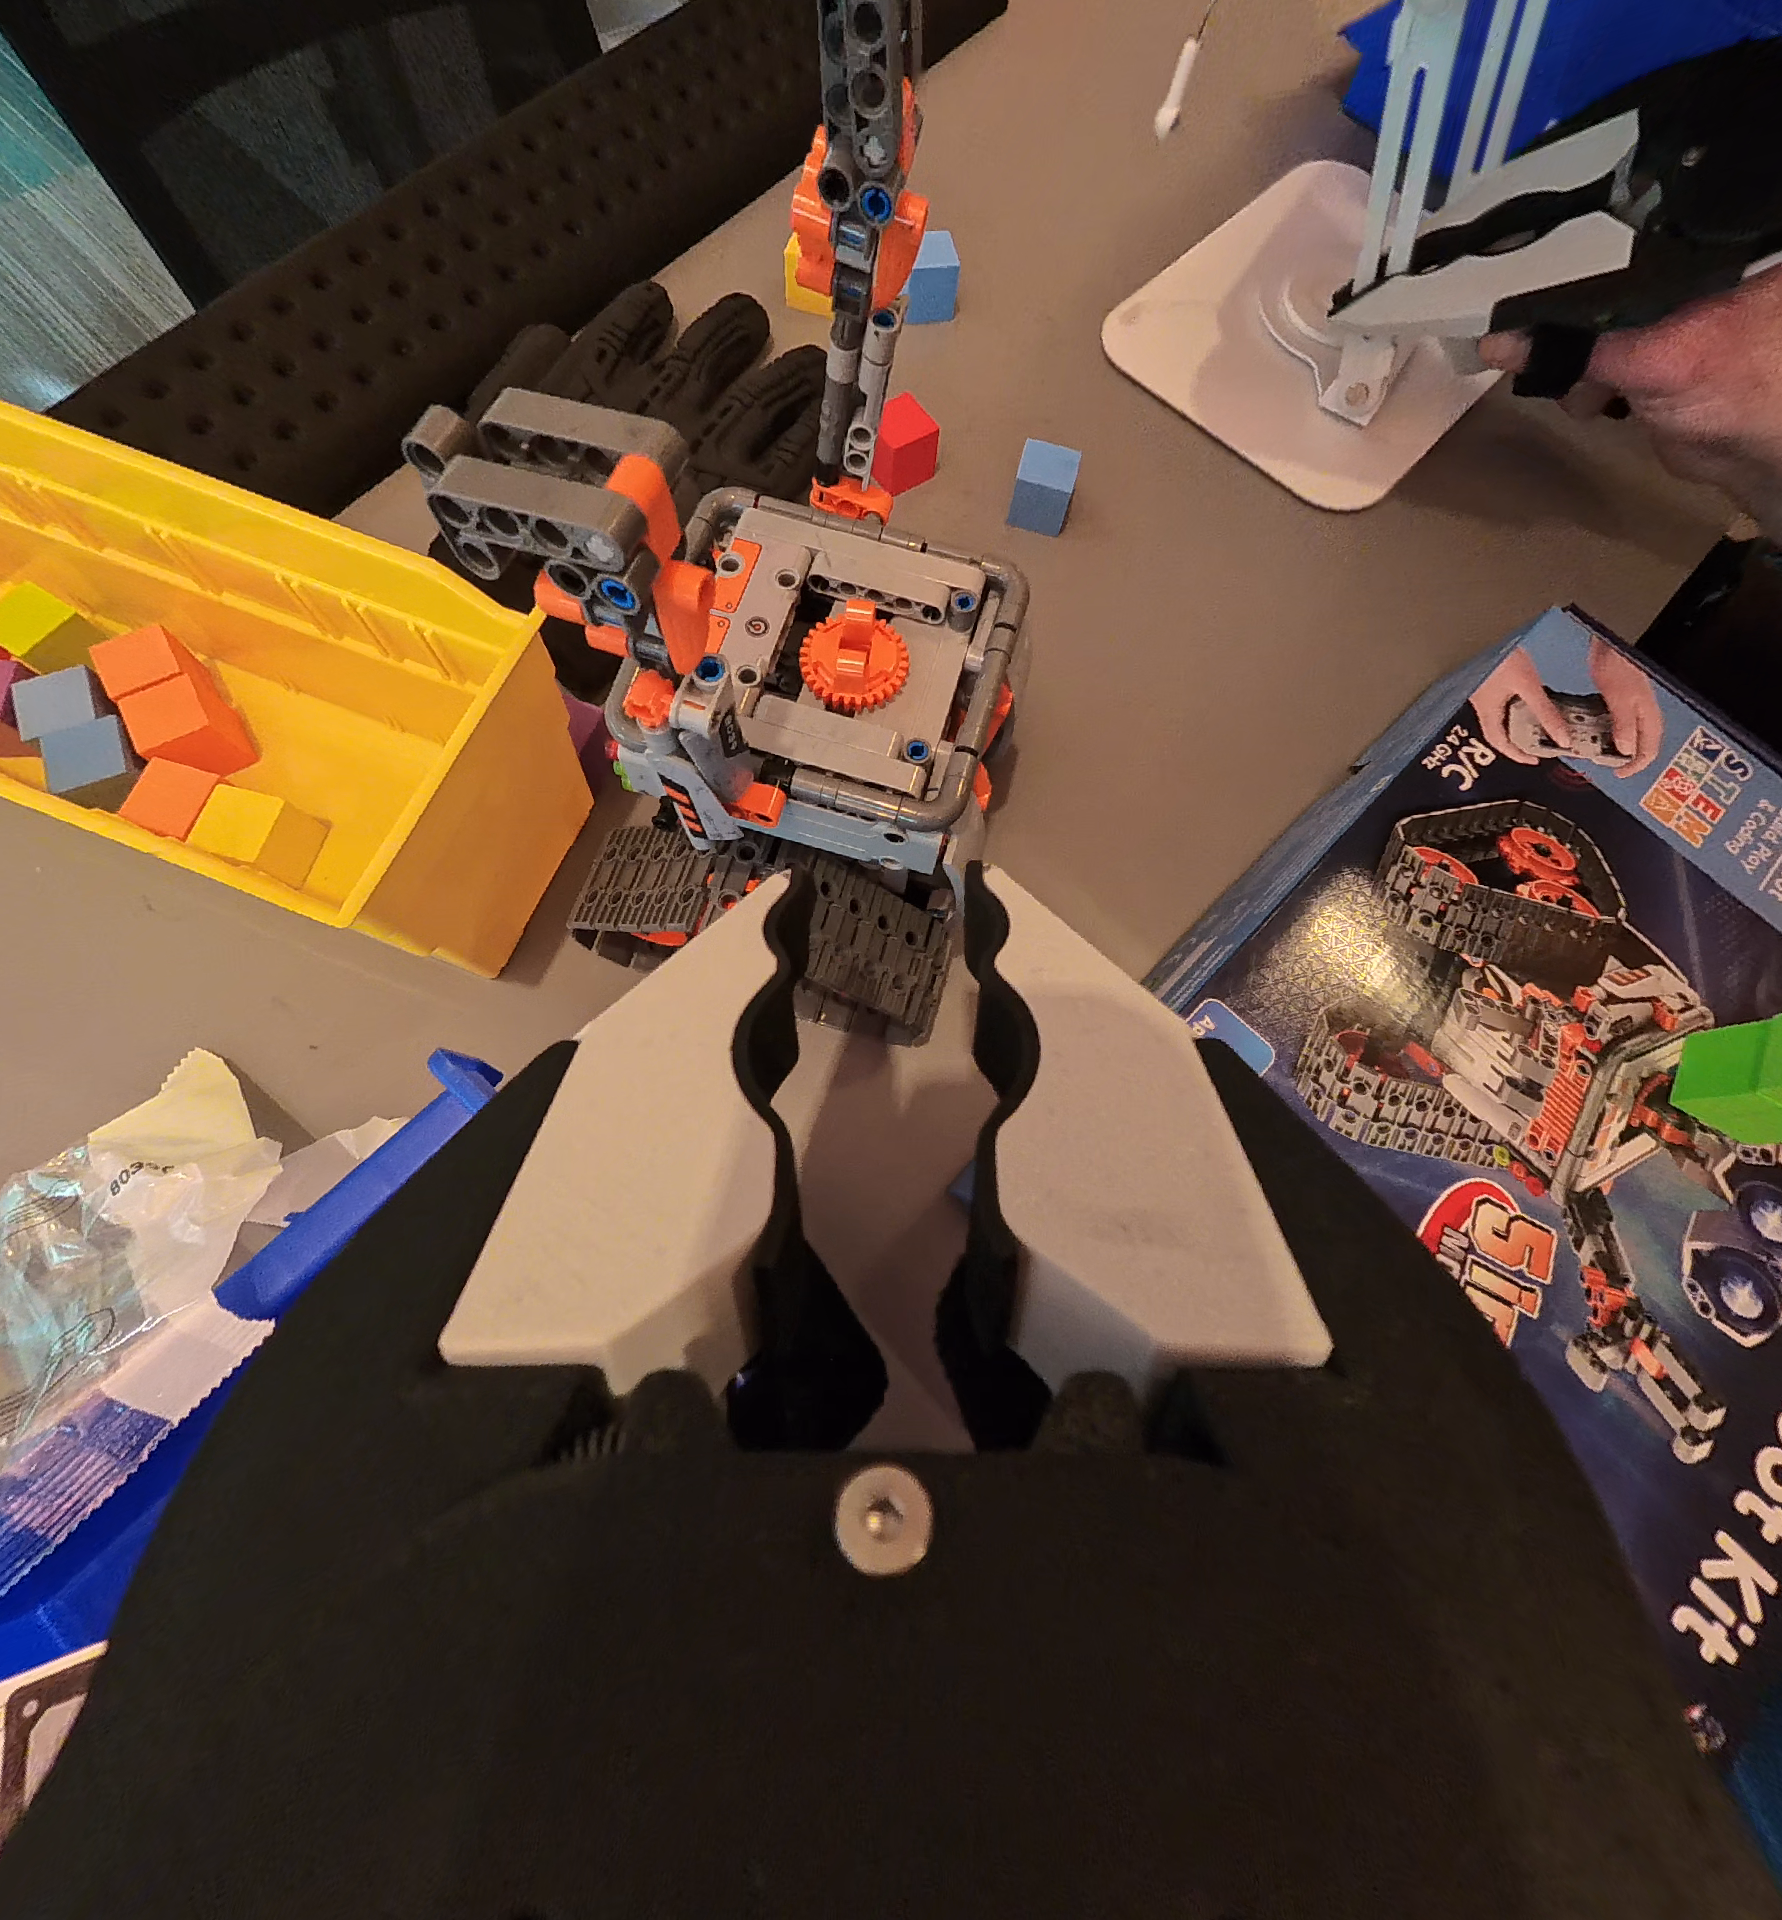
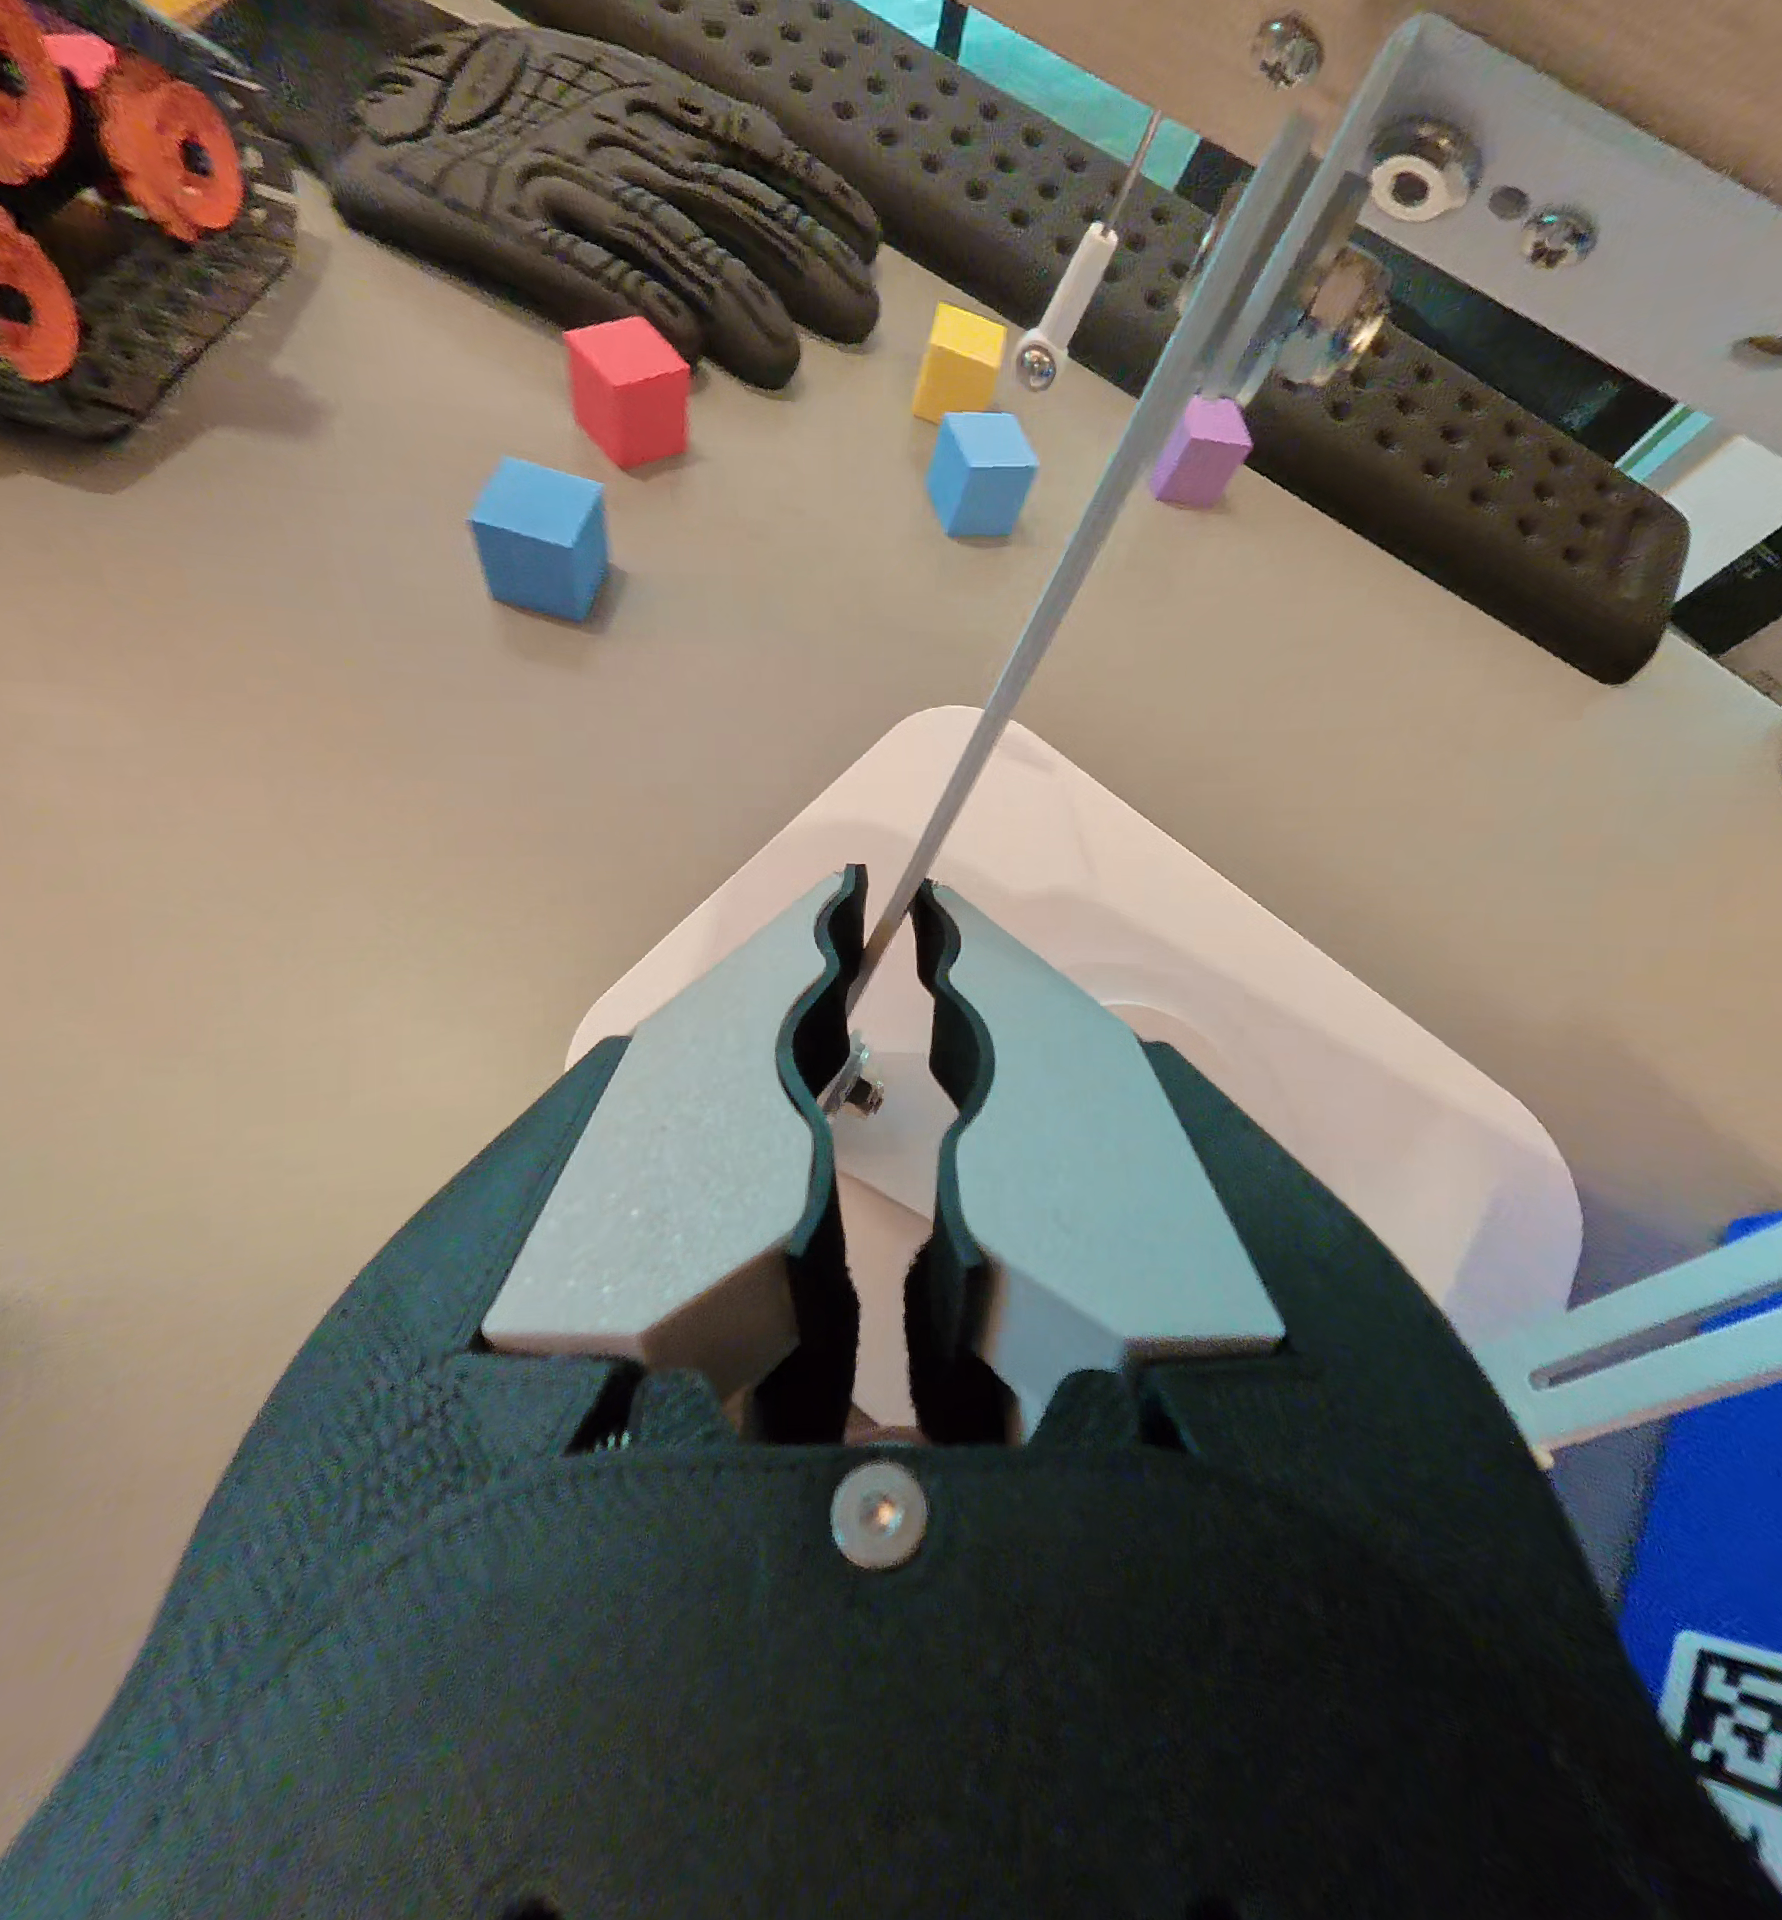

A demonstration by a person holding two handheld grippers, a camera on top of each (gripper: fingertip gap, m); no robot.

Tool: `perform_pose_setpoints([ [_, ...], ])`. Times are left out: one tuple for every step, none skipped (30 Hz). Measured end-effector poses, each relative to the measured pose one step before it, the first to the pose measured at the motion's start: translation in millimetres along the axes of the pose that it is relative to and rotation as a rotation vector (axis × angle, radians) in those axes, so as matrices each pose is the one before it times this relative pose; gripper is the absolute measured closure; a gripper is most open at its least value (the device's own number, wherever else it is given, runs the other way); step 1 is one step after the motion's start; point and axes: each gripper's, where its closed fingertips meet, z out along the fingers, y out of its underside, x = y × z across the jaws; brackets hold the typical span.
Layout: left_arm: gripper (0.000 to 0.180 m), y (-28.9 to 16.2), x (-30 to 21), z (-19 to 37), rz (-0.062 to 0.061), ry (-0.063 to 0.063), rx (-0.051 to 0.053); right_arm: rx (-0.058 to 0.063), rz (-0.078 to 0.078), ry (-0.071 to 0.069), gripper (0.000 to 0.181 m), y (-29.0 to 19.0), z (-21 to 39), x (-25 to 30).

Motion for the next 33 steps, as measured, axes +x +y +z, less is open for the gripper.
perform_pose_setpoints([
  [0.151, -0.51, -0.43, 0.02, 0.0030, -0.0087, 0.0038, -0.0026, 0.0054, 0.0051, 0.174, -0.15, 2.97, 6.29],
  [0.150, -0.45, -0.25, -0.18, 0.0039, -0.0078, 0.0019, -0.0035, 0.0031, 0.0084, 0.173, -0.30, 3.01, 6.20],
  [0.149, -0.15, -0.10, -0.38, 0.0038, -0.0074, 0.0002, -0.0033, 0.0053, 0.0100, 0.173, -0.36, 3.17, 6.02],
  [0.147, -0.32, -0.09, -0.86, 0.0050, -0.0092, 0.0022, -0.0016, 0.0065, 0.0119, 0.173, -0.75, 3.37, 5.88],
  [0.147, -0.26, 0.51, -1.20, 0.0047, -0.0054, 0.0030, -0.0006, 0.0051, 0.0109, 0.173, -0.75, 3.60, 5.74],
  [0.147, 0.03, 1.13, -1.24, 0.0013, -0.0017, 0.0027, -0.0021, 0.0051, 0.0093, 0.172, -0.74, 3.44, 5.51],
  [0.146, 0.10, 1.13, -1.33, -0.0002, -0.0016, 0.0026, -0.0032, 0.0085, 0.0094, 0.172, -0.61, 3.31, 5.47],
  [0.146, 0.48, 0.43, -1.47, 0.0014, -0.0050, 0.0008, -0.0014, 0.0202, 0.0078, 0.172, -0.89, 3.46, 5.31],
  [0.146, 0.65, 0.37, -1.61, 0.0034, -0.0051, 0.0001, 0.0019, 0.0206, 0.0061, 0.171, -1.04, 3.53, 4.77],
  [0.146, 0.74, 0.68, -1.51, 0.0021, -0.0026, 0.0008, 0.0024, 0.0095, 0.0100, 0.171, -1.31, 3.55, 4.54],
  [0.146, 0.59, 0.81, -1.72, 0.0003, -0.0014, 0.0030, -0.0015, 0.0000, 0.0135, 0.171, -1.11, 3.50, 4.30],
  [0.146, 0.70, 0.86, -1.53, -0.0005, 0.0000, 0.0042, -0.0043, -0.0014, 0.0096, 0.171, -1.07, 3.11, 3.79],
  [0.146, 1.23, 1.04, -1.29, -0.0032, 0.0017, 0.0001, -0.0036, 0.0071, 0.0032, 0.170, -0.86, 2.77, 2.97],
  [0.146, 1.48, 1.22, -1.05, -0.0040, 0.0033, -0.0004, -0.0015, 0.0127, 0.0030, 0.169, -0.72, 1.89, 1.81],
  [0.146, 1.35, 1.27, -1.14, -0.0038, 0.0026, 0.0019, -0.0013, 0.0139, 0.0031, 0.168, -0.40, 0.49, 0.60],
  [0.144, 1.17, 1.31, -1.05, -0.0047, 0.0025, 0.0032, 0.0040, 0.0097, 0.0048, 0.167, -0.43, -1.48, -0.07],
  [0.143, 1.10, 1.76, -1.13, -0.0045, 0.0037, 0.0034, 0.0213, -0.0034, 0.0075, 0.159, -1.83, -4.46, -1.37],
  [0.143, 0.77, 1.57, -1.38, -0.0029, 0.0009, 0.0037, 0.0168, -0.0192, 0.0003, 0.151, -1.36, -5.83, -4.09],
  [0.142, 0.34, 1.49, -1.73, -0.0003, -0.0003, 0.0059, -0.0092, -0.0306, 0.0181, 0.147, 1.54, -5.92, -2.36],
  [0.140, 0.84, 1.41, -1.94, -0.0017, -0.0017, 0.0019, -0.0039, -0.0325, 0.0234, 0.146, 0.64, -6.91, -2.10],
  [0.138, 0.74, 1.51, -2.20, -0.0017, -0.0021, 0.0024, 0.0184, -0.0252, -0.0199, 0.149, -2.53, -7.39, -9.14],
  [0.137, 0.30, 1.56, -2.56, 0.0006, -0.0037, 0.0063, 0.0012, -0.0235, -0.0498, 0.150, -1.49, -5.53, -14.46],
  [0.134, 0.86, 1.61, -2.98, 0.0022, -0.0053, 0.0019, -0.0078, -0.0283, -0.0448, 0.150, -1.66, -2.13, -14.53],
  [0.132, 1.29, 2.83, -3.25, 0.0050, -0.0017, -0.0020, 0.0108, -0.0251, -0.0653, 0.149, -5.36, 0.56, -18.10],
  [0.131, 1.22, 4.82, -3.39, 0.0081, 0.0058, 0.0001, 0.0122, -0.0052, -0.0778, 0.148, -6.85, 3.73, -18.88],
  [0.130, 1.26, 4.46, -3.41, 0.0087, 0.0028, 0.0011, 0.0032, 0.0029, -0.0583, 0.145, -6.21, 6.77, -15.13],
  [0.130, 1.61, 3.22, -3.38, 0.0086, -0.0034, -0.0009, 0.0023, -0.0036, -0.0458, 0.139, -6.36, 9.09, -12.84],
  [0.129, 1.35, 2.46, -3.42, 0.0061, -0.0072, 0.0003, 0.0059, 0.0046, -0.0496, 0.133, -6.76, 10.59, -11.61],
  [0.129, -0.20, 2.23, -3.88, 0.0038, -0.0093, 0.0085, 0.0086, 0.0191, -0.0390, 0.129, -6.63, 10.65, -7.60],
  [0.129, -1.30, 1.98, -4.38, 0.0040, -0.0118, 0.0127, -0.0022, 0.0181, -0.0186, 0.123, -4.17, 10.34, -2.45],
  [0.129, -1.59, 2.47, -4.52, 0.0047, -0.0091, 0.0116, -0.0127, 0.0149, -0.0075, 0.123, -1.48, 9.88, 0.66],
  [0.129, -1.84, 3.47, -4.41, 0.0009, -0.0029, 0.0124, -0.0136, 0.0200, -0.0109, 0.123, -0.30, 9.79, 0.74],
  [0.129, -2.42, 4.22, -4.10, -0.0020, 0.0018, 0.0156, -0.0147, 0.0269, -0.0195, 0.121, 0.53, 9.51, -0.97],
])
